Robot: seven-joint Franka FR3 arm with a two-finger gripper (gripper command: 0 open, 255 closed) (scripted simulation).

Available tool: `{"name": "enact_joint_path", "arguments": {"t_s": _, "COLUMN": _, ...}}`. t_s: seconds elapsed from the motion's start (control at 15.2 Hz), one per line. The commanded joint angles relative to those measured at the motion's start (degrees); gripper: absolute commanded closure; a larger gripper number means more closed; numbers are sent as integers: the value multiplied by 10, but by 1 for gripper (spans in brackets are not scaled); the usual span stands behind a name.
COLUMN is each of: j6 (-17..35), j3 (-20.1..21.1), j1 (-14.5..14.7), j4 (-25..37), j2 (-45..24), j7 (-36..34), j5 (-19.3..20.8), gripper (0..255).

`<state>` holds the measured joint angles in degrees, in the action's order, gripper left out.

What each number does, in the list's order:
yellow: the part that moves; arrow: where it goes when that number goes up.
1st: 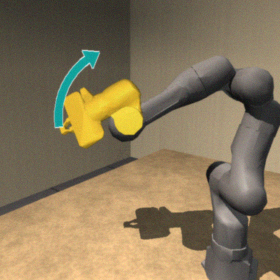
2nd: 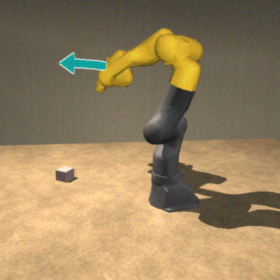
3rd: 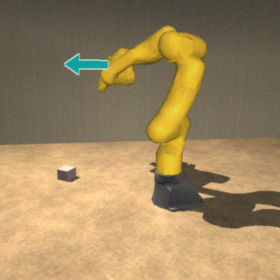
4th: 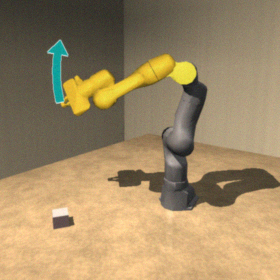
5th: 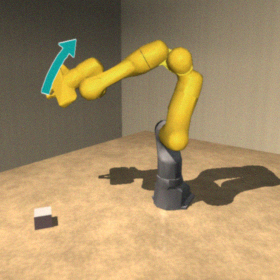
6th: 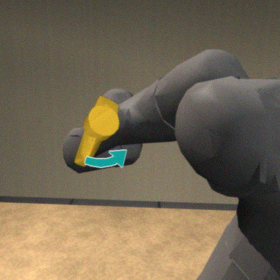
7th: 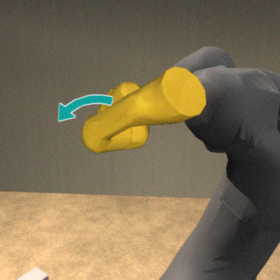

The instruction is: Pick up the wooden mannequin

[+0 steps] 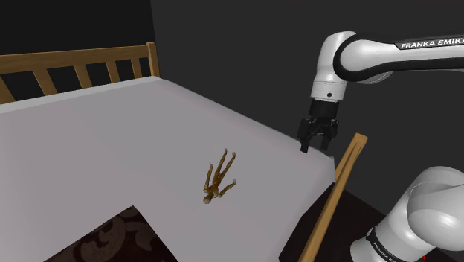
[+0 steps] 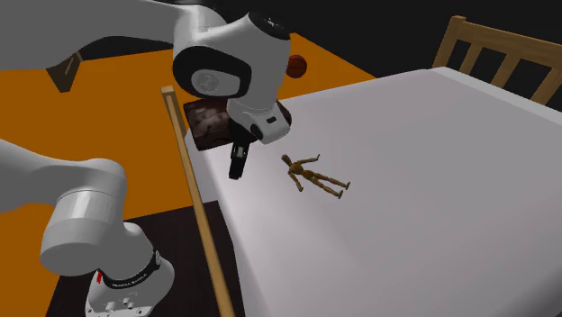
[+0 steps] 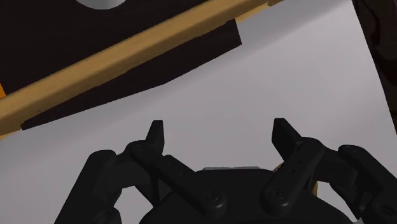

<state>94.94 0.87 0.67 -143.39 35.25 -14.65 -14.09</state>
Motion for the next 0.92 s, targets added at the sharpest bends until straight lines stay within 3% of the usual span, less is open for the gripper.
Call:
{"name": "enact_joint_path", "arguments": {"t_s": 0.0, "j6": 40, "j3": 10, "j1": 3, "j4": 2, "j2": -36, "j7": -19, "j5": -21, "gripper": 0}}
{"name": "enact_joint_path", "arguments": {"t_s": 0.86, "j6": 268, "j3": 54, "j1": 26, "j4": 72, "j2": -296, "j7": -101, "j5": -139, "gripper": 0}}
